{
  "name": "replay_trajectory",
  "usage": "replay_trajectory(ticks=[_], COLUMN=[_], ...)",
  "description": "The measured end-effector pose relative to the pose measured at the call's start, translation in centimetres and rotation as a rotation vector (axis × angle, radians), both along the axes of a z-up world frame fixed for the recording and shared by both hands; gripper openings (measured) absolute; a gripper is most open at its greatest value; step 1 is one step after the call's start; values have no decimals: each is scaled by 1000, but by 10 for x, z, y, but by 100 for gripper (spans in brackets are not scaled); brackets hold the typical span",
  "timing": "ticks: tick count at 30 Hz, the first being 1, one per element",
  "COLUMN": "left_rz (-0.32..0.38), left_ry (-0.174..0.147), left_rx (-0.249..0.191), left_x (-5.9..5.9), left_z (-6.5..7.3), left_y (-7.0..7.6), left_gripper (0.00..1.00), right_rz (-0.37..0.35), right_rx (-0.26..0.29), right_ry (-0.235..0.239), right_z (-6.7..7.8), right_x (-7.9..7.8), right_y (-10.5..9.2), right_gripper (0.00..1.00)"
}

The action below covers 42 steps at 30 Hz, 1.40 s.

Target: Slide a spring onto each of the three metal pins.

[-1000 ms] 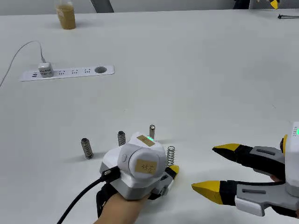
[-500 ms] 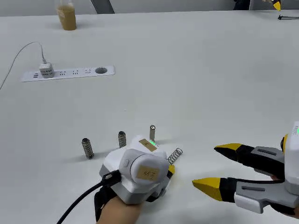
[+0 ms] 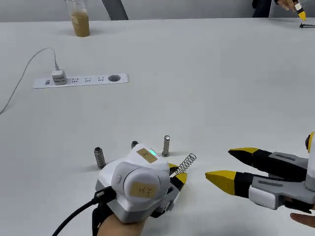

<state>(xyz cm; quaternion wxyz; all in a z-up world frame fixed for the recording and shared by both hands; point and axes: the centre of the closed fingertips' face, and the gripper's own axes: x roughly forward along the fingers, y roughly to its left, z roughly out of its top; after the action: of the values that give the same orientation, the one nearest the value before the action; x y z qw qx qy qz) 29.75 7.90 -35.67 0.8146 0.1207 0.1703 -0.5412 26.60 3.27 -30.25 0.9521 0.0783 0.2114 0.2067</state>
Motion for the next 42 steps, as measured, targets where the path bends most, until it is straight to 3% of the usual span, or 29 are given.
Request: replay_trajectory(ticks=[4,13,17,26,35,42], left_rz=[3,-1,5,31,26,31], left_ry=[-41,-89,-109,-118,-134,-151], left_rx=[-35,-108,-145,-206,-261,-291], left_x=[1,0,0,-1,-5,-7], left_z=[14,42,57,80,97,110], left_y=[5,13,18,29,32,36], left_gripper=[10,10,10,10,10,10], right_rz=[-4,2,3,1,29,58], right_rx=[35,126,215,325,403,498], right_ry=[-9,1,7,-4,6,1], right_z=[8,19,26,43,51,64], right_x=[8,22,28,42,45,42], right_y=[3,21,32,48,63,72], right_gripper=[49,42,37,31,22,15])
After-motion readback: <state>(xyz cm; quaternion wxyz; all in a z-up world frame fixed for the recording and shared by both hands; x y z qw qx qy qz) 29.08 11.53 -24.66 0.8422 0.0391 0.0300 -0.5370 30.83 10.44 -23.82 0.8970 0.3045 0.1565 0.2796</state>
